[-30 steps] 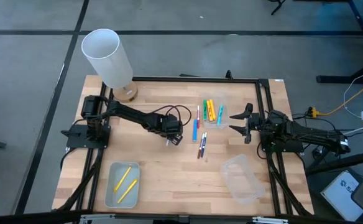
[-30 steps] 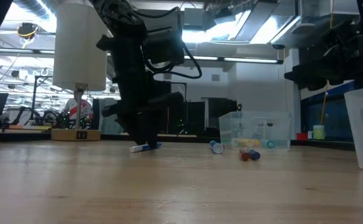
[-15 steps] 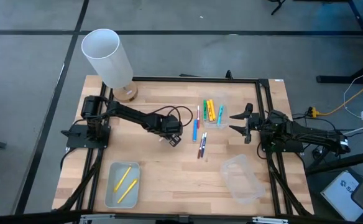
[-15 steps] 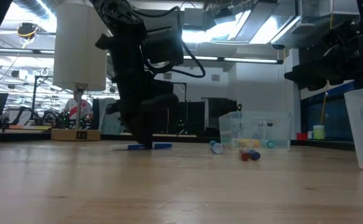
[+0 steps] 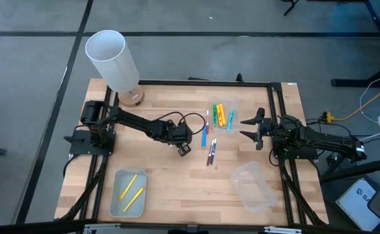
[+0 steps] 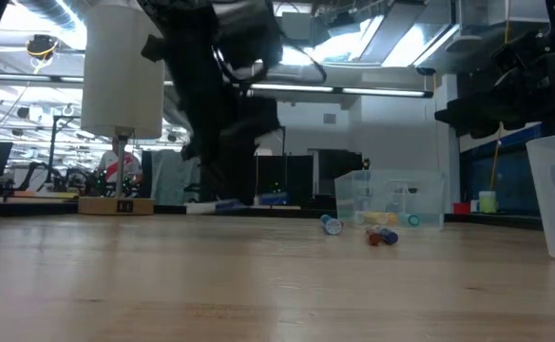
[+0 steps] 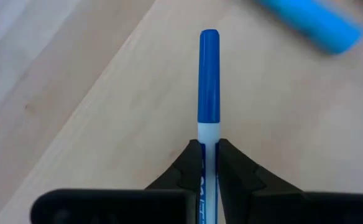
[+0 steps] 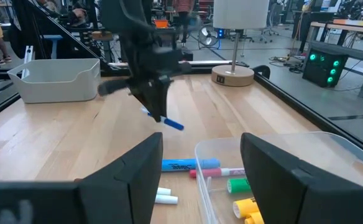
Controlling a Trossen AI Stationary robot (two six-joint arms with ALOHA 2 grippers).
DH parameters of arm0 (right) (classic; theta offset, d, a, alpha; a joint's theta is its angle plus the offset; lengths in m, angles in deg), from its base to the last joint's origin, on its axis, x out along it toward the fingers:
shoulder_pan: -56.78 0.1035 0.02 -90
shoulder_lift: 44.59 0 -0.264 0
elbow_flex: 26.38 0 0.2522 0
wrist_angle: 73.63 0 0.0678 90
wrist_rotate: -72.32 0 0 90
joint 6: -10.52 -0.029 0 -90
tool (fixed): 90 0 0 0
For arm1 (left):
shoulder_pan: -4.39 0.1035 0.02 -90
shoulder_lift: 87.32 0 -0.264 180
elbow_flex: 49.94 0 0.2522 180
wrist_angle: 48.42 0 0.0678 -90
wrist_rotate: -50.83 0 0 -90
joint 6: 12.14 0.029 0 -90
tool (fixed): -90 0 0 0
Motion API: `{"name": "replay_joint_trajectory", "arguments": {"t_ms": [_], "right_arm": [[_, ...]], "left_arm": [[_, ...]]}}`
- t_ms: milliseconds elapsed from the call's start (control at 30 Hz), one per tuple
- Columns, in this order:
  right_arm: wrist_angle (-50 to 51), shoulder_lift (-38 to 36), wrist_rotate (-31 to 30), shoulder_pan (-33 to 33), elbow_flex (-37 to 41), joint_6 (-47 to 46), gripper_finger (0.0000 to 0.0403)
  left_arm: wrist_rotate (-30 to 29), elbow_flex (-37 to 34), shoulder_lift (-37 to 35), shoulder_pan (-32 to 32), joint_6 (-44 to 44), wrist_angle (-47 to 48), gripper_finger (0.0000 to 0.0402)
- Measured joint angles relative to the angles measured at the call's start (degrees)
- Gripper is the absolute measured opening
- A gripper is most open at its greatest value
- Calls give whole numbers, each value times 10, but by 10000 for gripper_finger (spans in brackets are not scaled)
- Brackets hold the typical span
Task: Pick & Place Markers
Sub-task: Put the blue marker pen into the bottom transparent bin
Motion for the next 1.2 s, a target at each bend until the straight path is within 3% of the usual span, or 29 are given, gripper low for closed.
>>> {"name": "replay_joint_trajectory", "arguments": {"t_ms": [267, 500, 767, 1033, 1200], "right_arm": [[0, 0, 0, 0, 0, 0, 216], [-8, 0, 0, 0, 0, -7, 216], [-125, 0, 4, 0, 0, -210, 216], [-164, 3, -58, 0, -1, -247, 216], [-210, 21, -45, 1, -1, -239, 216]], "left_arm": [[-13, 1, -52, -29, 61, -89, 25], [-13, 1, -85, -53, 157, -221, 25], [-10, 1, -93, -61, 266, -368, 25], [-13, 1, -93, -62, 323, -457, 25], [-14, 1, -93, -60, 351, -511, 25]]}}
